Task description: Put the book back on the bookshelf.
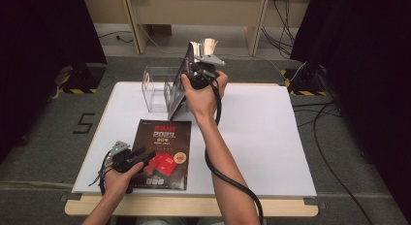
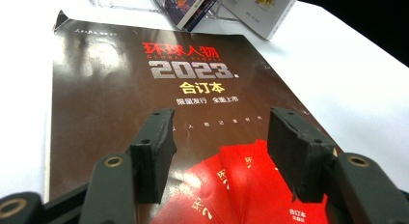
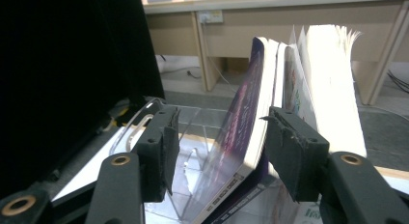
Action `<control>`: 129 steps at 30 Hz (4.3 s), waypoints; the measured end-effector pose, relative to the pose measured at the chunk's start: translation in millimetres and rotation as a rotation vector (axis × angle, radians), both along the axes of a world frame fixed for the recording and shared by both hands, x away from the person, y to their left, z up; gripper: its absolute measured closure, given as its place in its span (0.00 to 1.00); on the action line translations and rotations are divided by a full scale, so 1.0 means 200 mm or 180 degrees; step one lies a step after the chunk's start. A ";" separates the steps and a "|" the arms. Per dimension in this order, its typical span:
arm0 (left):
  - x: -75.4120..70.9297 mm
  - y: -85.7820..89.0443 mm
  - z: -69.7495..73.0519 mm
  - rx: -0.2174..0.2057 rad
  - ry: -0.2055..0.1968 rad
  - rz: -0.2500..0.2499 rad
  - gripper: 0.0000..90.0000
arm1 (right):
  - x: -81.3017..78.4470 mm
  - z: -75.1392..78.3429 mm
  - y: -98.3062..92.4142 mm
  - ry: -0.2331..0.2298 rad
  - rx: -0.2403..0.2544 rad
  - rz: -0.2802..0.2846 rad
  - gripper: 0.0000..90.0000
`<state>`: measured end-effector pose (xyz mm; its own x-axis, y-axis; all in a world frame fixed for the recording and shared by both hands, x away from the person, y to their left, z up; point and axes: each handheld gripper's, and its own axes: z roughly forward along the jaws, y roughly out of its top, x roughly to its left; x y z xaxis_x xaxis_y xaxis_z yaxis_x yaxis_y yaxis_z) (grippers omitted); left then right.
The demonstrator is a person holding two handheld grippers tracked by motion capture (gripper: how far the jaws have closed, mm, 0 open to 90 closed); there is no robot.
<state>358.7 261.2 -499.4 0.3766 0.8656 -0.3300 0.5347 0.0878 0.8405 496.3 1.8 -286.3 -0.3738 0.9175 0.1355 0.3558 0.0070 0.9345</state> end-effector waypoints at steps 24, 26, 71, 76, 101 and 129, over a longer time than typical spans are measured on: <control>0.00 0.03 0.02 0.0015 -0.0069 0.0066 0.38 | -0.16 -0.10 -0.09 0.0032 -0.0039 0.0252 0.51; 0.00 0.03 0.03 0.0015 -0.0066 0.0067 0.38 | -0.17 -0.12 -0.10 0.0073 -0.0031 0.0264 0.51; 0.01 0.10 0.04 0.0145 0.0068 0.0237 0.35 | -0.36 -0.53 -0.19 0.0770 -0.0185 0.0579 0.51; 0.02 0.13 0.03 0.0156 0.0148 0.0280 0.35 | -0.37 -0.59 -0.18 0.0883 -0.0195 0.0617 0.51; 0.05 0.18 -0.01 0.0165 0.0357 0.0387 0.36 | -0.40 -0.84 -0.11 0.1460 -0.0289 0.0841 0.52; 0.06 0.18 -0.03 0.0193 0.0452 0.0369 0.37 | -0.34 -0.96 -0.05 0.1905 -0.0192 0.1017 0.53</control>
